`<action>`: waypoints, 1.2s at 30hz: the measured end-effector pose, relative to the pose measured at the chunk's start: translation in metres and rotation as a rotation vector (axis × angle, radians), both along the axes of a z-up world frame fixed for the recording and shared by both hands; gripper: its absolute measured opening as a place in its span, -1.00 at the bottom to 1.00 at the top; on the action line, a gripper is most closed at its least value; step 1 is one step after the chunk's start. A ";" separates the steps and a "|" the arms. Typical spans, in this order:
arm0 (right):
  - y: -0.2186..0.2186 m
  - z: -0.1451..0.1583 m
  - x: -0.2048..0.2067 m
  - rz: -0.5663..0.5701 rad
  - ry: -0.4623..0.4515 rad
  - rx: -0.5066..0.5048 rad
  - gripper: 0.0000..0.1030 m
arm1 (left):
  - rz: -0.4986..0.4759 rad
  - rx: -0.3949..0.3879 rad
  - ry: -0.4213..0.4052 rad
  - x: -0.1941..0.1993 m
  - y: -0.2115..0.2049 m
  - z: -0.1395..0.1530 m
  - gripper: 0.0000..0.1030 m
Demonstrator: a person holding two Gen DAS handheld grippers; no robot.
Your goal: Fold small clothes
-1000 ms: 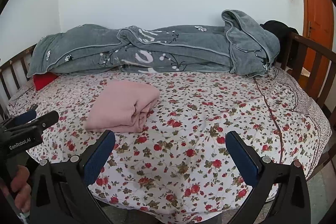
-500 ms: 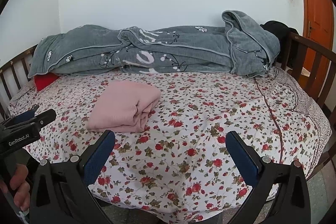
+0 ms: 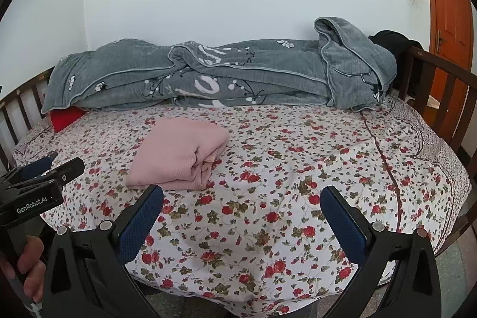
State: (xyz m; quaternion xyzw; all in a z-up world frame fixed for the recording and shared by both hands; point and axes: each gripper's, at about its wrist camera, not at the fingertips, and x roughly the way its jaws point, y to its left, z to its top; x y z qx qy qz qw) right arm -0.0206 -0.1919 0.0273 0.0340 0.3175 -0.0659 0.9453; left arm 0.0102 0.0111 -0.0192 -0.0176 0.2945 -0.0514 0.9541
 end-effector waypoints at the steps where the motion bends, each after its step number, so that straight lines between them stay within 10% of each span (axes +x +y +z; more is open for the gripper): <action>1: 0.000 0.000 0.000 0.000 0.000 0.000 1.00 | -0.002 -0.003 0.000 0.000 0.000 0.000 0.77; 36: 0.003 0.011 -0.008 -0.015 -0.038 0.016 1.00 | -0.006 -0.008 -0.025 -0.003 -0.006 0.006 0.77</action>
